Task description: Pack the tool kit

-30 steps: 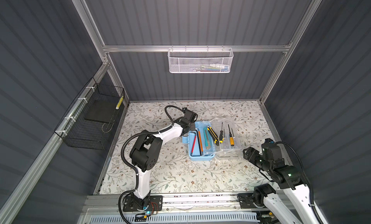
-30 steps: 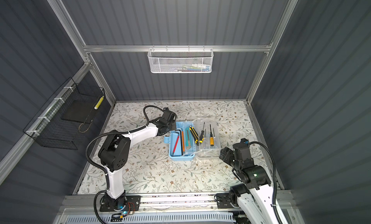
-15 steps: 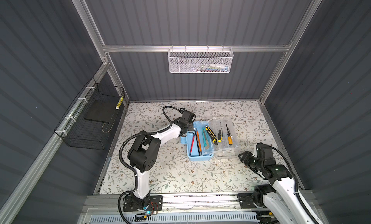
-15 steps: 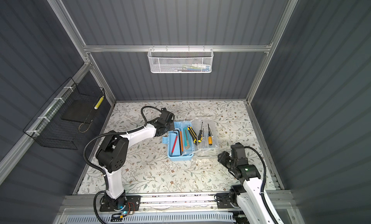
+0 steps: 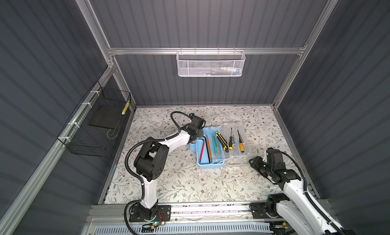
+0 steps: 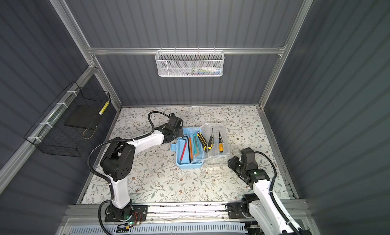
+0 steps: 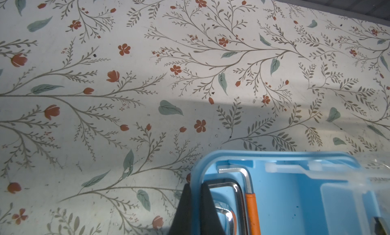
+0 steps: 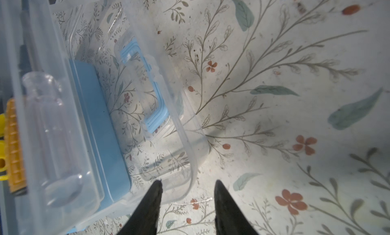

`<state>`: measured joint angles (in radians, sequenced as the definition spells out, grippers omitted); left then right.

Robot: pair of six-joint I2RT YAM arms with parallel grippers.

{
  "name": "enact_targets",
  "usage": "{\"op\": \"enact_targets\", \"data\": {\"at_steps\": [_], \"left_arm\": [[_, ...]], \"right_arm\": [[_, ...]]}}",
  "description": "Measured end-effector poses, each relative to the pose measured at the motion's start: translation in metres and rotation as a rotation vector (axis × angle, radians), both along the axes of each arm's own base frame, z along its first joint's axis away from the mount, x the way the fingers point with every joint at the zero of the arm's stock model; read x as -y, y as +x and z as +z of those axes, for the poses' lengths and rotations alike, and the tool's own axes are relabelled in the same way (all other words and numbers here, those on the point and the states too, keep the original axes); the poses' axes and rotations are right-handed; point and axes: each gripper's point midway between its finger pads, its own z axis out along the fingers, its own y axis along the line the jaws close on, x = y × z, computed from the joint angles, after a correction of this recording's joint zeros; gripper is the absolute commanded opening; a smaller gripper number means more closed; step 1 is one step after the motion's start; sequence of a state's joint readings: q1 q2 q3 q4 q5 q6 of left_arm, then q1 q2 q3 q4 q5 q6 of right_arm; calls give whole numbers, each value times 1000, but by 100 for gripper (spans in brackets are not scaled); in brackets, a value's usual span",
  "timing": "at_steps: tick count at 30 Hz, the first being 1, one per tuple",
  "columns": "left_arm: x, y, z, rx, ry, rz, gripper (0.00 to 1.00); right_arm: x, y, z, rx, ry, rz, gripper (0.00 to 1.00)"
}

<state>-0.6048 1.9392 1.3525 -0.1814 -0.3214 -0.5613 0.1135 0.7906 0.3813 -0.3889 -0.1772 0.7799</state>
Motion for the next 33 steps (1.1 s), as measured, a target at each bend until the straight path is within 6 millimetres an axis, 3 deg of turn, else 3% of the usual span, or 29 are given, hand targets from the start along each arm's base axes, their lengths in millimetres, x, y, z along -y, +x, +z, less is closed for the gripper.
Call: {"op": "enact_targets", "data": {"at_steps": [13, 21, 33], "left_arm": [[0, 0, 0, -4, -11, -5, 0], [2, 1, 1, 2, -24, -6, 0], [9, -1, 1, -3, -75, -36, 0]], "right_arm": [[-2, 13, -24, -30, 5, -4, 28], [-2, 19, -20, 4, -5, 8, 0], [2, 14, -10, 0, -43, 23, 0]]}}
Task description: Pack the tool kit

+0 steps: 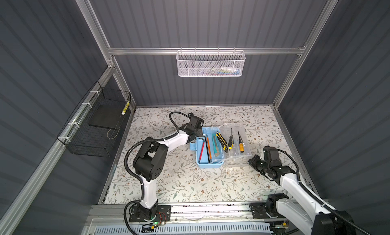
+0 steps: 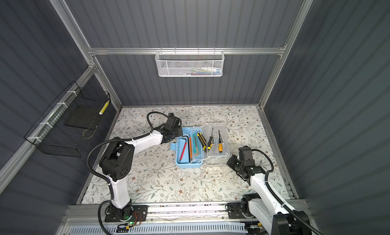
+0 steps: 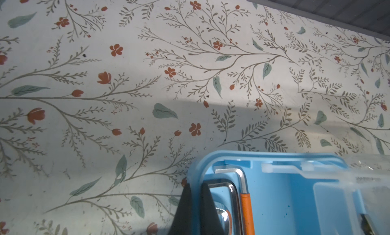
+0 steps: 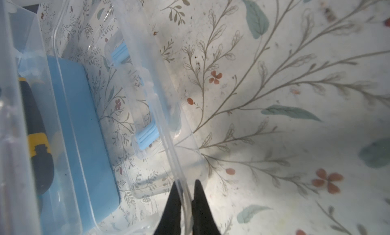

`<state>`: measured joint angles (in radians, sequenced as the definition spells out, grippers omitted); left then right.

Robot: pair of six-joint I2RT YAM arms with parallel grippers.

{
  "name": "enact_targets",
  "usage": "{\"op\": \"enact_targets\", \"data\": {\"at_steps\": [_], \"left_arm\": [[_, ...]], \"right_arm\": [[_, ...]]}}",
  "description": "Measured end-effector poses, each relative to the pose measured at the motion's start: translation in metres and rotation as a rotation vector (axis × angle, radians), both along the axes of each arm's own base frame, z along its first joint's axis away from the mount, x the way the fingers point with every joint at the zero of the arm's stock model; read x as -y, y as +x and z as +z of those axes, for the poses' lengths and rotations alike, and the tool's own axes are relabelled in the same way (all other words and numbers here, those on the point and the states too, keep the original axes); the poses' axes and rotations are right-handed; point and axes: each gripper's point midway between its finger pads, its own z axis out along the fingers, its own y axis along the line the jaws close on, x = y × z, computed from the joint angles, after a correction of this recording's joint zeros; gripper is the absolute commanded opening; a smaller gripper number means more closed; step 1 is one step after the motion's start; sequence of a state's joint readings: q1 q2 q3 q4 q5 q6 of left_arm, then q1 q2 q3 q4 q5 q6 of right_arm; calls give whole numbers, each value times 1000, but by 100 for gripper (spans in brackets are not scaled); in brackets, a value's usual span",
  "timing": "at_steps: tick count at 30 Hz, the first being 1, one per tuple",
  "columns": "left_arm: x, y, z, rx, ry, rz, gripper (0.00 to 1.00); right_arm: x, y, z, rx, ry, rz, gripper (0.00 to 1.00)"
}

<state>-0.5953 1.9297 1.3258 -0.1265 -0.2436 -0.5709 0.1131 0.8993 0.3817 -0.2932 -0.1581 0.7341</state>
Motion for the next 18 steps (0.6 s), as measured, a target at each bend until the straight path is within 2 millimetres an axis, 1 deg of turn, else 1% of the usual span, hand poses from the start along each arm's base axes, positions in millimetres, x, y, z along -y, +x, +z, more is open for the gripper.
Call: {"op": "enact_targets", "data": {"at_steps": [2, 7, 11, 15, 18], "left_arm": [[3, -4, 0, -7, -13, -14, 0], [16, -11, -1, -20, -41, -43, 0], [25, -19, -2, -29, -57, -62, 0], [34, -25, -2, -29, -62, -77, 0], [39, -27, 0, -21, -64, -82, 0]], "right_arm": [[5, -2, 9, 12, -27, -9, 0], [20, -4, 44, 61, -118, -31, 0], [27, -6, 66, 83, -190, -25, 0], [27, -9, 86, 98, -280, 11, 0], [19, -10, 103, 126, -353, 60, 0]]}}
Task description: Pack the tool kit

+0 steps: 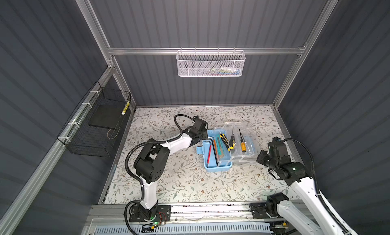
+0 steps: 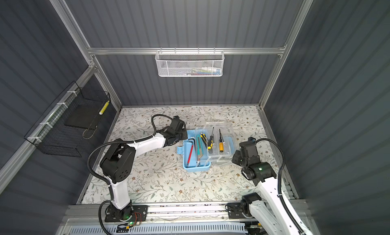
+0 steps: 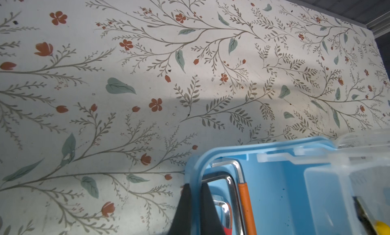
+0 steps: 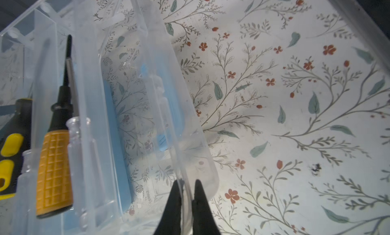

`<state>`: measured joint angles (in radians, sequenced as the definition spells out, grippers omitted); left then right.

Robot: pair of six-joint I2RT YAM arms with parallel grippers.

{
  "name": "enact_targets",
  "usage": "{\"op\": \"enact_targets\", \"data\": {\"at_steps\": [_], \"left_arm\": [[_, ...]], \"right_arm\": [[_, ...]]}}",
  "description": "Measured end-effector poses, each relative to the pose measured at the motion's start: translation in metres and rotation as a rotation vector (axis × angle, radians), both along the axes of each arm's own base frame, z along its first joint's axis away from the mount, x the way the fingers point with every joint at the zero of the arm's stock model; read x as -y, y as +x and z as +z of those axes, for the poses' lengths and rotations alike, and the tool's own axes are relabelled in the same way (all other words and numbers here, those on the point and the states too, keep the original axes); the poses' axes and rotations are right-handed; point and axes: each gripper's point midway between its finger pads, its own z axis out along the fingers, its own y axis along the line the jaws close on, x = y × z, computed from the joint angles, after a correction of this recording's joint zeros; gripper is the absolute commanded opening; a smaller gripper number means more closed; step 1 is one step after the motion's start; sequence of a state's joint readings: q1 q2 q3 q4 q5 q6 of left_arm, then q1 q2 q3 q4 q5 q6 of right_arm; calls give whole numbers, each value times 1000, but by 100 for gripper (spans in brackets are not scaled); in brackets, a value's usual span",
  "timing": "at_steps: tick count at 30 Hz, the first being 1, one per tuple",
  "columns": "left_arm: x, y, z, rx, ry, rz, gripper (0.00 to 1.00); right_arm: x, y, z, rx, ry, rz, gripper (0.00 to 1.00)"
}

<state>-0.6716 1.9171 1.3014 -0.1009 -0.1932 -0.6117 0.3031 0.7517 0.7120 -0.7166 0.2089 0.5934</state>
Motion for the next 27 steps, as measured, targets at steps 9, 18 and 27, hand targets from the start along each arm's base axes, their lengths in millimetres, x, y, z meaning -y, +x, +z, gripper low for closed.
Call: {"op": "enact_targets", "data": {"at_steps": [9, 18, 27], "left_arm": [[2, -1, 3, 17, 20, 12, 0], [-3, 2, 4, 30, 31, 48, 0], [-4, 3, 5, 30, 22, 73, 0]], "right_arm": [[-32, -3, 29, 58, -177, 109, 0], [-83, 2, 58, 135, -324, 196, 0], [-138, -2, 70, 172, -345, 311, 0]]}}
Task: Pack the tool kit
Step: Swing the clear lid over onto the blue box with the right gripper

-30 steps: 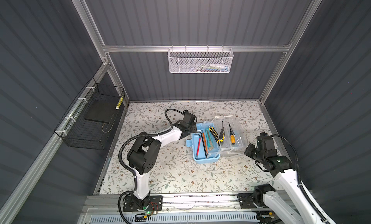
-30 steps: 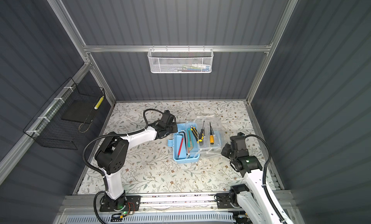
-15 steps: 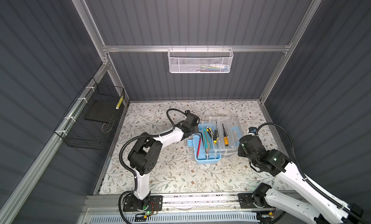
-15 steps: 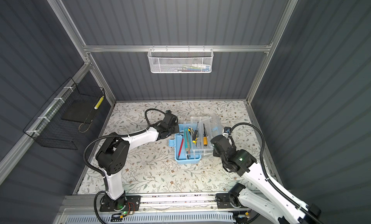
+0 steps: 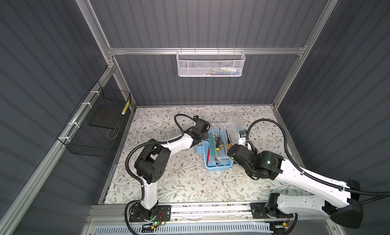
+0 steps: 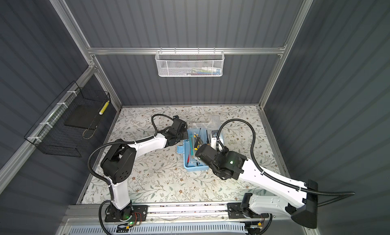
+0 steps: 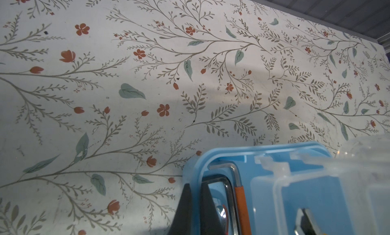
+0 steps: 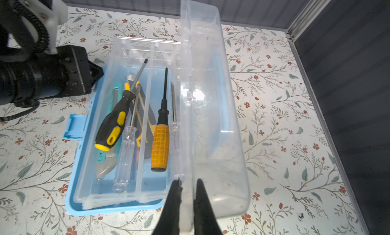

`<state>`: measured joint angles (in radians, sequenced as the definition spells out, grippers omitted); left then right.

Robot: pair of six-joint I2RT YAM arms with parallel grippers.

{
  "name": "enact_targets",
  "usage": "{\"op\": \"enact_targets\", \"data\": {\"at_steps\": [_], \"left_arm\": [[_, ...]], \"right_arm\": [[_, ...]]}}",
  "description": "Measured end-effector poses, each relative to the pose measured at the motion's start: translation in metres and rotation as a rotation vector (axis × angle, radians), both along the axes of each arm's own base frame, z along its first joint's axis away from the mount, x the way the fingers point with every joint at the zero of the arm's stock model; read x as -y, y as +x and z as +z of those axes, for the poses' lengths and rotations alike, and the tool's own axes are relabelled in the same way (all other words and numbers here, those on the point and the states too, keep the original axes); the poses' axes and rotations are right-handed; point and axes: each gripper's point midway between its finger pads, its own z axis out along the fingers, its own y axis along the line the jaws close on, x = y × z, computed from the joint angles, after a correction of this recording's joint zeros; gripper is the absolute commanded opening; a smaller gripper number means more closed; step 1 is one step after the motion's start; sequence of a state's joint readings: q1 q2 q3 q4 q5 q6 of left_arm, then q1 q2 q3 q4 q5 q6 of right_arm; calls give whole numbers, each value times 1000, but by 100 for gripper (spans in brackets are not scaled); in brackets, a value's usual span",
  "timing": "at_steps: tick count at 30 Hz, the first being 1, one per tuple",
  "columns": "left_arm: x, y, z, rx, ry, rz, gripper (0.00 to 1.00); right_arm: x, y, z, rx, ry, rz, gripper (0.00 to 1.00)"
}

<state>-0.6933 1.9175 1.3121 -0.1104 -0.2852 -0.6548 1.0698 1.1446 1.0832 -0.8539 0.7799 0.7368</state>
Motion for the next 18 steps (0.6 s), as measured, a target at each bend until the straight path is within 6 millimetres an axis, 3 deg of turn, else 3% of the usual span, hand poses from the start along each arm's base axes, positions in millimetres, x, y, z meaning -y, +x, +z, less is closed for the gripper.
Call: {"op": "enact_targets", "data": {"at_steps": [4, 7, 12, 18], "left_arm": [[0, 0, 0, 1, -4, 11, 0], [3, -2, 0, -4, -7, 7, 0], [11, -12, -3, -20, -10, -4, 0], [9, -12, -3, -22, -4, 3, 0]], "right_arm": [[-20, -3, 0, -1, 23, 41, 25], [-44, -3, 2, -14, 136, 81, 36], [-71, -6, 12, -22, 273, 148, 45], [-83, -6, 18, -25, 347, 181, 47]]}}
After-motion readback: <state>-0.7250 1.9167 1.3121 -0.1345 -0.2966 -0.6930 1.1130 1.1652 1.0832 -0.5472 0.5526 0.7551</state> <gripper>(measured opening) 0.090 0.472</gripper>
